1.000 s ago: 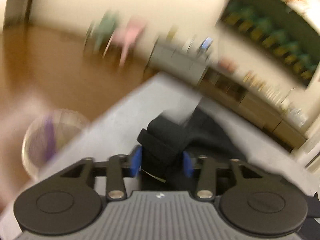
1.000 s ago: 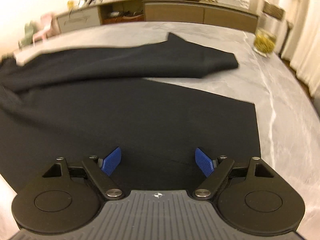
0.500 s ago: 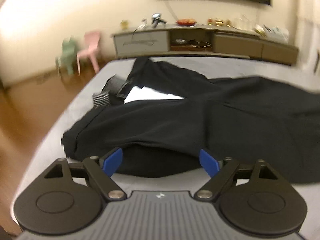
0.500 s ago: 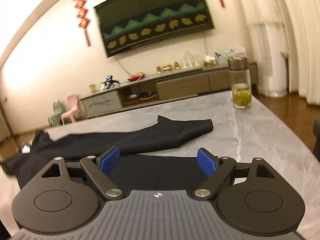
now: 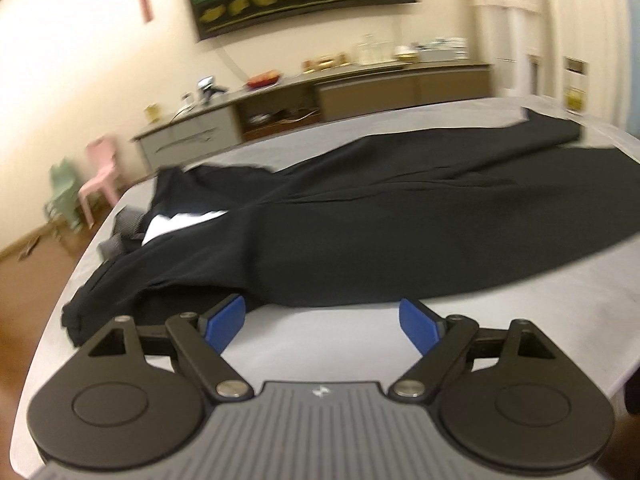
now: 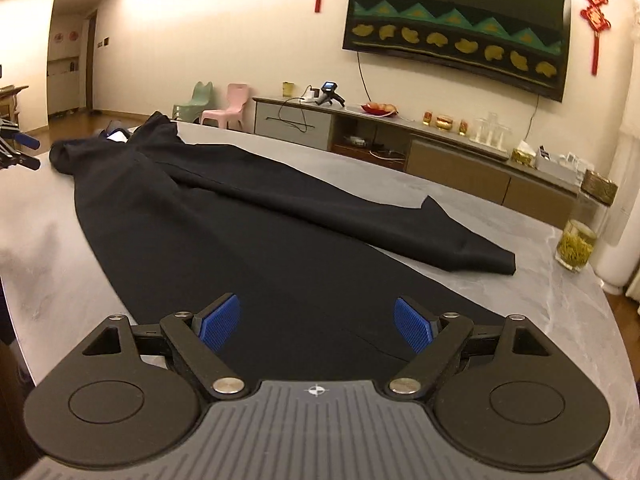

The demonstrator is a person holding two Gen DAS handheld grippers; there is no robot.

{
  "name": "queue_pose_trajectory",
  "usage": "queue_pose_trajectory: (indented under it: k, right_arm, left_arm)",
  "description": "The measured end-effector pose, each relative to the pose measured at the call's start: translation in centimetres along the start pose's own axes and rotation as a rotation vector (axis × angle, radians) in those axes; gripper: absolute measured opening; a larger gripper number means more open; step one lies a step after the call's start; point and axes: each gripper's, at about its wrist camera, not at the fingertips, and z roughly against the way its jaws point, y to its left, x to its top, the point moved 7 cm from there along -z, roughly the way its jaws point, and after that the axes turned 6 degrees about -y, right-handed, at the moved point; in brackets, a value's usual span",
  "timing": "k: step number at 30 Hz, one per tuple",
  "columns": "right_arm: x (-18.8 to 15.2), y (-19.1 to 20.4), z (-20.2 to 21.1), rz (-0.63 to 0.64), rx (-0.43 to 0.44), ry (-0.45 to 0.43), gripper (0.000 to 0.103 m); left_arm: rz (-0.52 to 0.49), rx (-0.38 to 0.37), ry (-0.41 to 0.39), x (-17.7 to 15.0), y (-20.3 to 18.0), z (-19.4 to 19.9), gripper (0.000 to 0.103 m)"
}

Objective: Fold clothes

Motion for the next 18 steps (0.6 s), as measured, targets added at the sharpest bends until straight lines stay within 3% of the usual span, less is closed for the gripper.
queue_pose_trajectory:
  k: [2, 5, 11, 18]
  right_arm:
    - [-0.2, 0.3, 0.4, 0.007, 0.001, -0.004, 0.086]
    - [-0.4, 1.0, 0.6, 0.032, 0.014, 0.002, 0.086]
    - [-0.4, 2.3, 0.2, 0.072, 0.036, 0.013, 0.086]
    - [0.0, 3.3, -0.6, 0.101, 0.03, 0.022, 0.086]
  left_arm:
    - [-0.095, 0.013, -0.027, 0.2, -2.2, 0.9, 0.086]
    - [-0.158, -0.011, -0.048, 0.1, -4.7, 1.9, 0.087]
    - [-0.12, -0.065, -0.045, -0.1, -5.6, 2.6, 0.087]
    - [0.255, -0.054, 0.016, 0.2, 4.1, -0.1, 0.087]
